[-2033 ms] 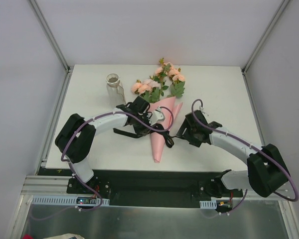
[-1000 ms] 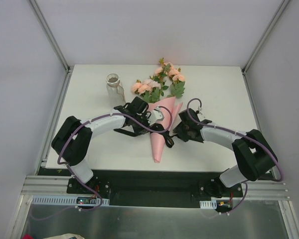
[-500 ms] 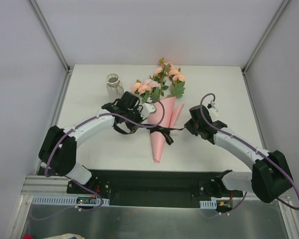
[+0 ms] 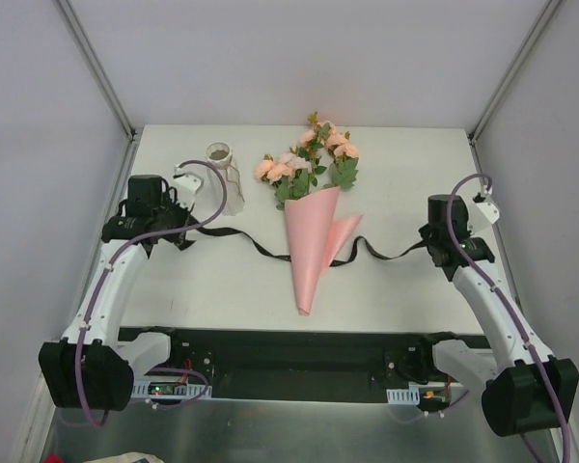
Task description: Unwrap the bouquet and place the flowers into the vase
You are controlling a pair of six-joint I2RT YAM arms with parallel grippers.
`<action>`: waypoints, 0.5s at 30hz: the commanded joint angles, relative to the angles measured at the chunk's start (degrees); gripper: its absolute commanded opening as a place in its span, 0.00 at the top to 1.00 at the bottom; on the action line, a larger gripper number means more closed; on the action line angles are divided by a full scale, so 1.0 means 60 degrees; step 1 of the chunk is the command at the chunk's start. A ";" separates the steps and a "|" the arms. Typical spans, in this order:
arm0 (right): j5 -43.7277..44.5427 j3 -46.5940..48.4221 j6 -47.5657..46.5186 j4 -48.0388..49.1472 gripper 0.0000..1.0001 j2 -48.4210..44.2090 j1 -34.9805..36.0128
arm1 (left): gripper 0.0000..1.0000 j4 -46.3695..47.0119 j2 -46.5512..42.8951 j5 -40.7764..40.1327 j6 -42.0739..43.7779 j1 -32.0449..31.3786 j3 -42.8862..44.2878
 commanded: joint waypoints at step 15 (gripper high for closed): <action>0.2706 0.1830 -0.5265 -0.1418 0.04 0.0310 0.5663 | 0.01 -0.0759 -0.0080 0.0403 0.0440 0.1247 -0.0791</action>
